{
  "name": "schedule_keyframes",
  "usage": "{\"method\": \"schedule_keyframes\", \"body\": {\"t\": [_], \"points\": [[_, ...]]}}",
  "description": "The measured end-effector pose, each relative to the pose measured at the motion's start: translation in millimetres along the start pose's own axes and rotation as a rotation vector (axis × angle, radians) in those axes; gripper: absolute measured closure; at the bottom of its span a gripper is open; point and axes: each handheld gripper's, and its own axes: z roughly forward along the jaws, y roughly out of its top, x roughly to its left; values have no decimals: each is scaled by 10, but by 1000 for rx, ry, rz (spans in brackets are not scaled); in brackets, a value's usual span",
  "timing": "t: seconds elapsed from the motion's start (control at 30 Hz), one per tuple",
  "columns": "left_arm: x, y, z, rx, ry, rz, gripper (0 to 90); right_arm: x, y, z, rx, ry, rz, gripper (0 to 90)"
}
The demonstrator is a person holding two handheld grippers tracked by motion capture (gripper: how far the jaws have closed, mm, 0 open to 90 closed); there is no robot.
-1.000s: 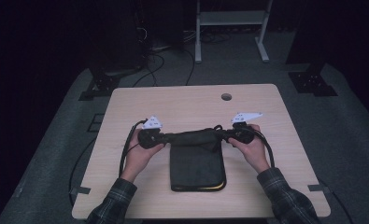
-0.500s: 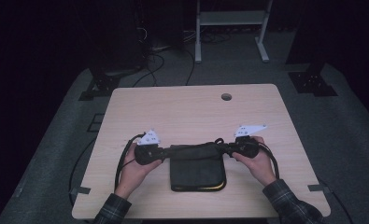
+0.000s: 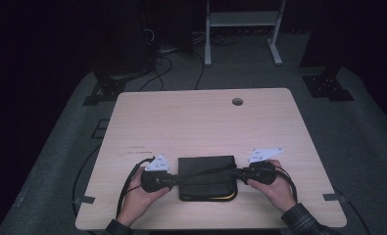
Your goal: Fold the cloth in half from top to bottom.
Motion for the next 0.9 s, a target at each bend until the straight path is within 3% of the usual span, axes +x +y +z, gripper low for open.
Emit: {"method": "schedule_keyframes", "body": {"t": [0.17, 0.23, 0.33, 0.47, 0.5, 0.7, 0.8, 0.9], "points": [[-44, -116, 44, 55, -12, -9, 824, 79, -67, 16, 27, 12, -13, 800], [-57, -175, 111, 107, -16, -6, 816, 117, -142, 39, 62, 8, -19, 781], [-66, -176, 119, 113, -15, -5, 802, 118, -160, 34, 59, 10, -23, 760], [-81, -137, 27, 74, -23, -10, 741, 131, -136, -104, 15, 9, -24, 719], [-92, -120, -26, 54, -27, -8, 735, 131, -119, -204, -25, 6, -21, 722], [-88, -36, -175, -27, -47, -11, 728, 46, -36, -489, -122, -31, -9, 775], [-28, 10, -178, -31, -29, -9, 750, -10, 7, -504, -131, -44, -7, 797], [47, 56, -109, -23, -10, -9, 785, -54, 66, -407, -120, -46, -13, 816]]}}
